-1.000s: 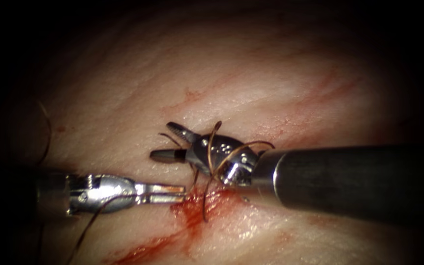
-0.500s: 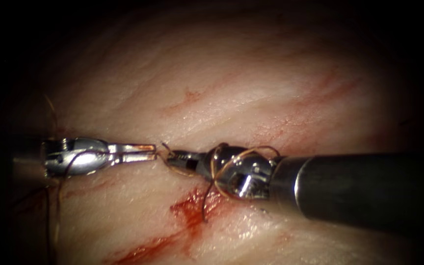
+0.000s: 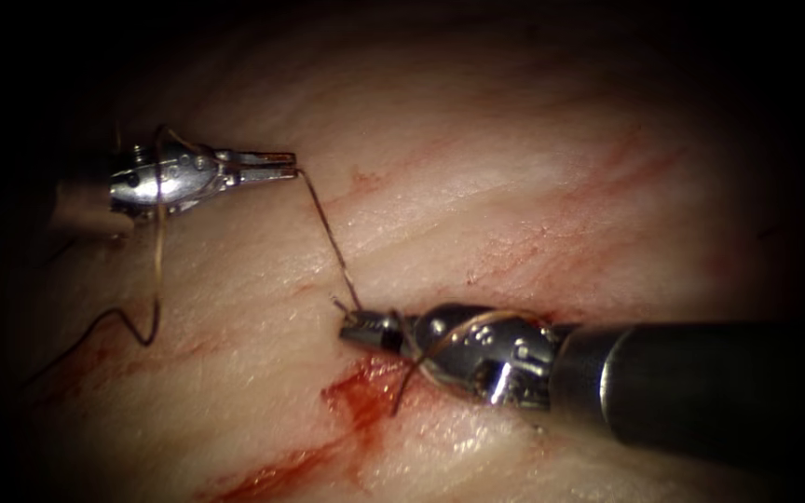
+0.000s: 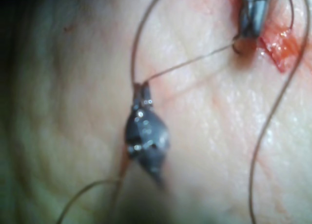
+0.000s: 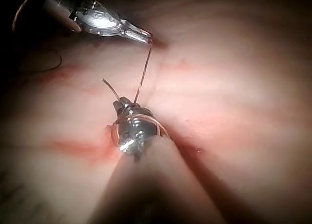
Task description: Wound Closure
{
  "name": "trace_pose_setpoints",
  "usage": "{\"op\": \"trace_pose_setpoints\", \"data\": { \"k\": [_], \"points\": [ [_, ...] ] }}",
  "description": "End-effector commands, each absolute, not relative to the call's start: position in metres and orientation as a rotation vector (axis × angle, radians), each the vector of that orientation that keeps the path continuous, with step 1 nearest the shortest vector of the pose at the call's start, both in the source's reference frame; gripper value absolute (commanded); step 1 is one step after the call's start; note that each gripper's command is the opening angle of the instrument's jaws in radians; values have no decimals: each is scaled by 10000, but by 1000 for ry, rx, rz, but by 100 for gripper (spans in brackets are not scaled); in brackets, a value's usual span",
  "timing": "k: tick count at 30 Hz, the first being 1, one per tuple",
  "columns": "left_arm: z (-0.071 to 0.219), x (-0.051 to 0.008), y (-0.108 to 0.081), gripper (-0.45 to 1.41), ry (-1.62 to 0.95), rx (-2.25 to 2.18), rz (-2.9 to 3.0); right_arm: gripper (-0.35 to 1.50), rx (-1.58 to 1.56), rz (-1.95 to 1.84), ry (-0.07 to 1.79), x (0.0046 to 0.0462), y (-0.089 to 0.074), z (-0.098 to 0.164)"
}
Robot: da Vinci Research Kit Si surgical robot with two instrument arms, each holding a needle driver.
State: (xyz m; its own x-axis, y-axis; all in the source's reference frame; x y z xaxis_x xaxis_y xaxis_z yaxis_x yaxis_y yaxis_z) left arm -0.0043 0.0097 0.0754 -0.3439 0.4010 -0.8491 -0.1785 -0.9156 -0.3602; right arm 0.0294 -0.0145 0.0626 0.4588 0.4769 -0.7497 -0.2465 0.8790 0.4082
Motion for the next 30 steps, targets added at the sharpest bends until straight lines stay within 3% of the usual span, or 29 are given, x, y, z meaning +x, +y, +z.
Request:
{"op": "trace_pose_setpoints", "data": {
  "k": [1, 30],
  "points": [
    [763, -49, 104, -45, -286, -1534, 2297, -35, 257, 445, 1001, 297, -160, 628],
    [736, -40, 239, -45, -246, -1477, 2288, -35, -105, 829, 1047, 283, -262, 612]
  ]
}}
